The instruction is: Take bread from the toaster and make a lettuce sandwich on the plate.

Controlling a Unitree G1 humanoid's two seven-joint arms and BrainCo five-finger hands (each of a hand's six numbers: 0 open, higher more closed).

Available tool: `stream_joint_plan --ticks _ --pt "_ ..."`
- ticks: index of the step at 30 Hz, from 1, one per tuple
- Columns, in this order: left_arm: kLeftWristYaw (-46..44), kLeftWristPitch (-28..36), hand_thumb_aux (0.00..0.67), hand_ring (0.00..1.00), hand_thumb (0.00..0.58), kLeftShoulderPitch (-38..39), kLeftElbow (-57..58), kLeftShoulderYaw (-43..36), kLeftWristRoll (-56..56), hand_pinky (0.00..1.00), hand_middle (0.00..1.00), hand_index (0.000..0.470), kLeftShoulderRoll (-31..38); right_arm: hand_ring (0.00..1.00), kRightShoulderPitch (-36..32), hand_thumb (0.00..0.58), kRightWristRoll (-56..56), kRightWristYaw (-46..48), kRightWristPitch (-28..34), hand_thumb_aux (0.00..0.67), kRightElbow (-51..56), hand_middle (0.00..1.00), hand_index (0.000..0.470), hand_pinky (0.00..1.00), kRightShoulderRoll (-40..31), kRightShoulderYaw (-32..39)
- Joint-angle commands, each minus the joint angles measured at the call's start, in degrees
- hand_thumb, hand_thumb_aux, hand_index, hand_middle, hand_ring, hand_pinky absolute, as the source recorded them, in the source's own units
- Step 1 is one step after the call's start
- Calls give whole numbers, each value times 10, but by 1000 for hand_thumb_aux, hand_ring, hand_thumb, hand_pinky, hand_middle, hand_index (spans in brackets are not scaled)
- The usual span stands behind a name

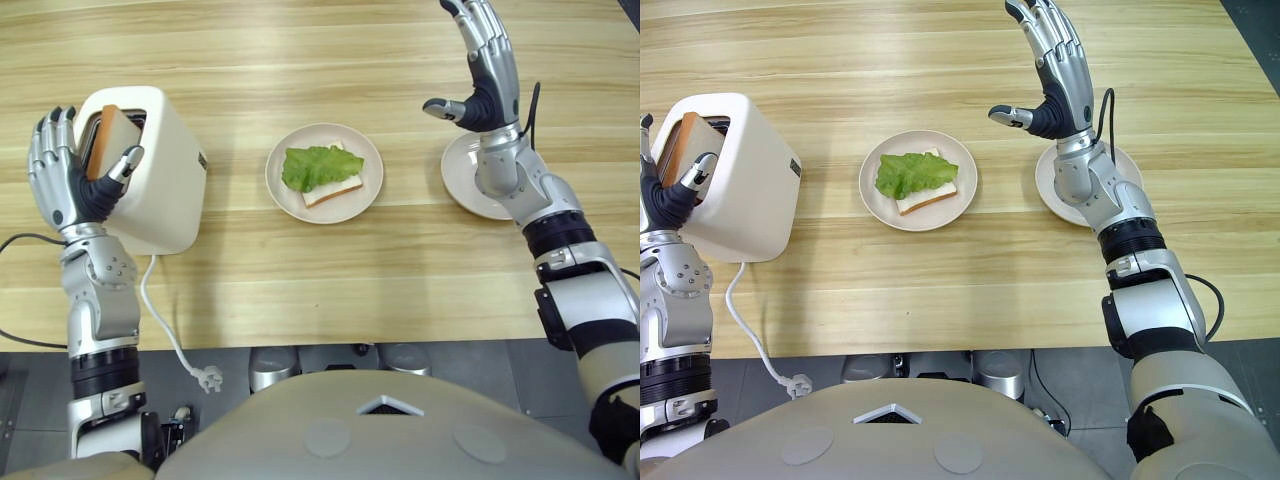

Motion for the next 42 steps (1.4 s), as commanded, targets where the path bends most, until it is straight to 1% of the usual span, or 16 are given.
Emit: stream_joint_plan --ticks 1,2,4,5,6,7,8,9,10,11,28,30,34,38,42 --pt "1 8 276 0 379 -5 27 -16 -10 0 0 189 0 0 5 0 -7 4 2 0 -6 0 0 0 2 -7" --pt "2 8 410 0 493 -6 31 -18 -11 0 0 281 -1 0 5 0 -8 3 2 0 -6 0 0 0 2 -7" --pt "1 13 420 0 500 -8 42 -21 -16 0 0 289 -3 0 5 0 -9 2 1 0 -6 0 0 0 1 -7" --pt "1 15 405 0 489 -8 46 -23 -19 0 0 278 -3 0 5 0 -9 2 1 0 -6 0 0 0 1 -7" --pt "3 17 405 0 489 -9 53 -24 -23 0 0 278 -3 0 6 0 -10 1 1 0 -6 0 0 0 1 -7" --pt "2 19 462 188 524 -9 58 -25 -25 188 188 317 -2 0 6 0 -11 0 1 0 -7 0 0 0 1 -7" --pt "3 20 552 576 562 -9 61 -26 -27 576 576 379 -1 0 7 0 -12 0 0 0 -7 0 0 0 0 -8" --pt "3 21 552 576 562 -9 63 -27 -29 576 576 379 -1 0 7 0 -13 -1 0 0 -7 0 0 0 1 -8" --pt "2 20 670 980 580 -9 64 -29 -31 980 980 460 0 0 6 0 -13 -1 0 0 -7 0 0 0 1 -7" --pt "0 19 670 1000 580 -9 65 -30 -34 1000 1000 460 0 0 6 0 -14 -1 -1 0 -6 0 0 0 1 -7" --pt "11 4 670 1000 580 -19 58 -40 -48 1000 1000 460 4 0 4 0 -22 -5 2 0 -3 0 0 0 6 -6" --pt "14 2 670 1000 580 -22 41 -35 -46 1000 1000 460 8 0 4 0 -23 -4 2 0 -2 0 0 0 8 -5" --pt "8 11 670 1000 580 -38 -41 -4 -30 1000 1000 460 39 0 2 0 -26 -5 2 0 2 0 0 0 10 -5" --pt "-2 24 670 1000 580 -68 -120 27 -14 1000 1000 460 80 0 1 0 -27 -7 3 0 6 0 0 0 13 -3" --pt "-13 21 670 1000 580 -105 -176 30 -4 1000 1000 460 102 0 0 0 -30 -8 3 0 9 0 0 0 19 -1"
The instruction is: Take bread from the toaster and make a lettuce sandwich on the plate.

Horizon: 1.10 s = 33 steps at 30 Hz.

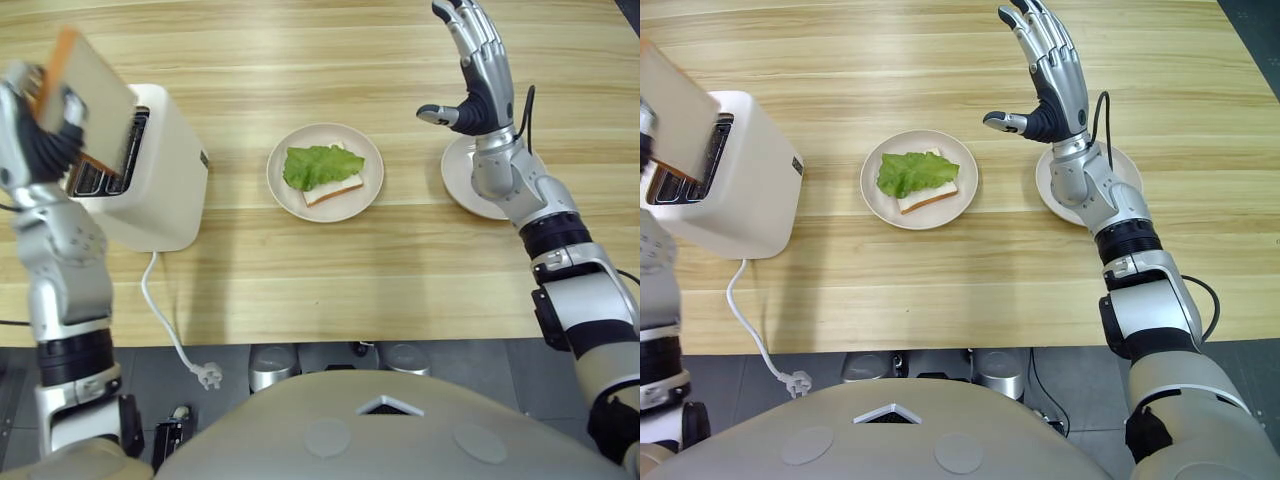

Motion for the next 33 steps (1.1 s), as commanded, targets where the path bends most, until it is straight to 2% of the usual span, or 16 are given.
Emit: stream_joint_plan --ticks 1,7,12,17,23,27,33 --pt "-15 -4 670 1000 580 -25 -46 -4 16 1000 1000 460 11 0 -1 0 -10 0 3 0 8 0 0 0 5 2" --pt "-42 -29 670 1000 580 -71 -56 -43 19 1000 1000 460 12 0 -2 0 -14 0 2 0 13 0 0 0 9 2" --pt "-142 -81 670 1000 580 -158 -5 -123 -91 1000 1000 460 -8 0 -5 0 -14 -1 1 0 17 0 0 0 8 0" --pt "-300 -133 670 1000 580 -261 164 -214 -222 1000 1000 460 -44 0 -5 0 -15 -3 0 0 19 0 0 0 10 0" --pt "-459 -149 670 1000 580 -381 427 -283 -293 1000 1000 460 -114 0 1 0 -16 1 -6 0 16 0 0 0 11 4" --pt "-441 -146 670 1000 580 -443 609 -282 -290 1000 1000 460 -174 0 7 0 -20 6 -8 0 15 0 0 0 17 11" --pt "-422 -174 670 1000 580 -473 764 -293 -269 1000 1000 460 -213 0 19 0 -47 24 -10 0 6 0 0 0 23 45"
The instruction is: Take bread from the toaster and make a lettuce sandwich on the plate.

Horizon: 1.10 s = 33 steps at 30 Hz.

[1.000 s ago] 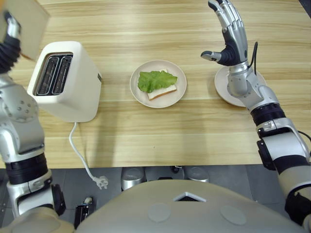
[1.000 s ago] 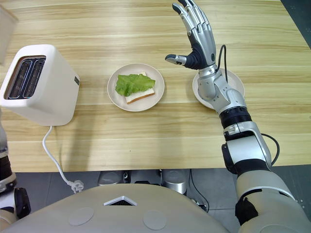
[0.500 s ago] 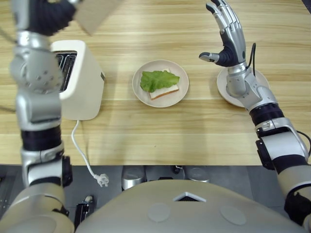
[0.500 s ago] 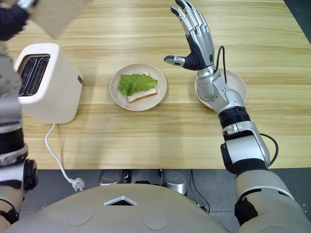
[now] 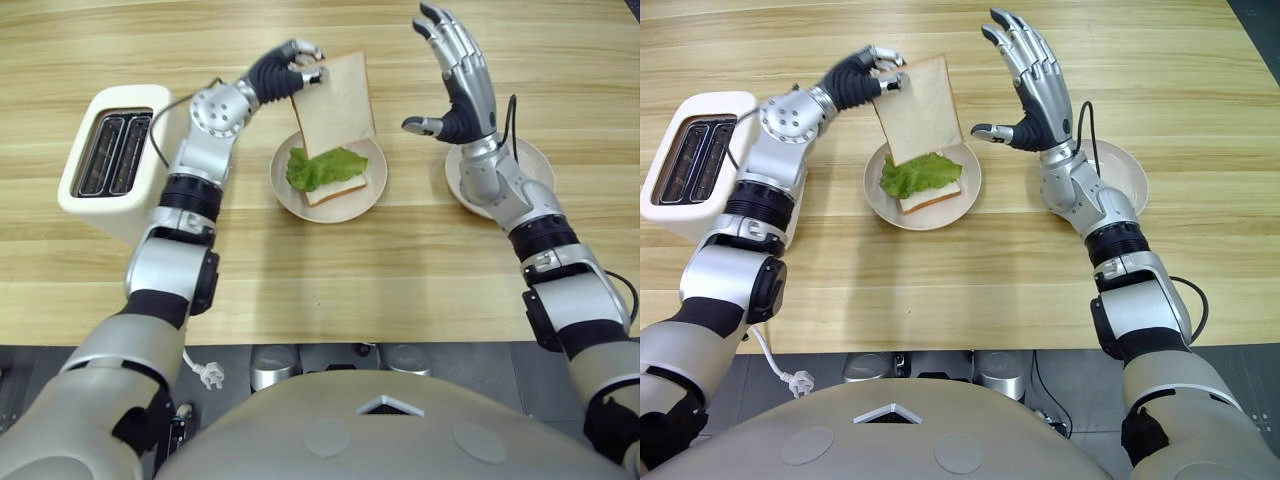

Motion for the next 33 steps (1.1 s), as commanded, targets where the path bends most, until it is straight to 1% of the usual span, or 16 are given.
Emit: stream_joint_plan --ticks 1,5,7,8,10,11,14,15,17,19,23,27,28,33 --pt "12 -13 670 1000 580 -19 82 -12 17 1000 1000 460 -12 0 13 0 -36 22 1 0 -12 0 0 0 2 35" --pt "33 -16 670 1000 580 -24 131 -14 24 1000 1000 460 -24 0 22 0 -65 34 3 0 -21 0 0 0 3 64" --pt "37 -15 662 1000 580 -19 147 -17 29 1000 1000 455 -28 0 28 0 -68 41 1 0 -22 0 0 0 6 74" --pt "40 -16 644 1000 579 -17 153 -18 31 1000 1000 442 -29 0 30 0 -70 42 2 0 -22 0 0 0 6 77" --pt "40 -15 649 1000 579 -18 160 -16 31 1000 1000 446 -29 0 32 0 -73 43 5 0 -20 0 0 0 6 80" --pt "38 -14 670 1000 580 -19 163 -13 29 1000 1000 460 -28 0 33 0 -75 42 6 0 -18 0 0 0 6 82" --pt "40 -14 636 1000 578 -27 172 -10 30 1000 1000 437 -24 0 36 0 -75 44 8 0 -14 0 0 0 11 88" --pt "42 -14 654 1000 580 -29 173 -11 33 1000 1000 449 -23 0 37 0 -77 45 9 0 -13 0 0 0 13 92" --pt "45 -12 657 1000 580 -32 177 -11 35 1000 1000 451 -22 0 37 0 -86 50 12 0 -10 0 0 0 15 103" --pt "48 -11 652 1000 580 -34 182 -13 39 1000 1000 447 -23 0 37 0 -89 67 11 0 -1 0 0 0 17 114" --pt "45 -11 662 1000 580 -39 185 -11 36 1000 1000 455 -32 0 32 0 -93 109 21 0 22 0 0 0 22 136" --pt "43 -13 638 1000 579 -41 185 -12 37 1000 1000 438 -38 0 22 0 -95 142 31 0 52 0 0 0 35 154" --pt "43 -13 615 1000 576 -42 185 -13 38 1000 1000 422 -39 0 20 0 -97 154 37 0 64 0 0 0 39 160" --pt "42 -15 610 1000 575 -38 187 -15 41 1000 1000 419 -42 0 -4 0 -107 181 72 0 107 0 0 0 62 182"
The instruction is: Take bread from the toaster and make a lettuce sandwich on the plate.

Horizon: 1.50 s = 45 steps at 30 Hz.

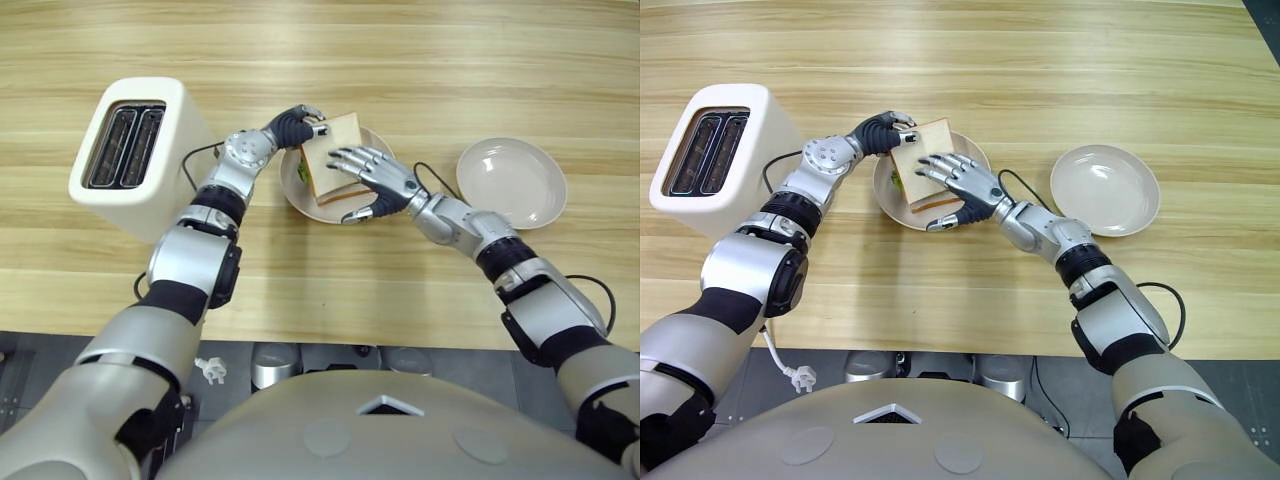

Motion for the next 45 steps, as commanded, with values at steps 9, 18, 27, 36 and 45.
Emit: stream_joint_plan --ticks 9,18,27,36,45 --pt "0 -1 562 1000 565 5 10 -8 15 1000 1000 386 -3 0 -63 0 -37 7 56 0 85 0 0 0 53 55" --pt "15 -10 0 1000 0 9 7 -17 31 1000 1000 0 -4 0 -46 0 6 219 67 0 156 0 0 0 65 64" --pt "161 -51 0 1000 0 -21 -27 -42 90 1000 1000 0 35 0 -25 0 52 316 58 0 115 0 0 0 53 59" --pt "503 75 0 1000 0 -64 -218 -187 386 1000 1000 0 181 0 -16 0 65 344 56 0 85 0 0 0 47 53" --pt "461 116 0 1000 0 65 -512 -119 360 1000 1000 0 220 0 -25 0 71 292 66 0 74 0 0 0 46 30"
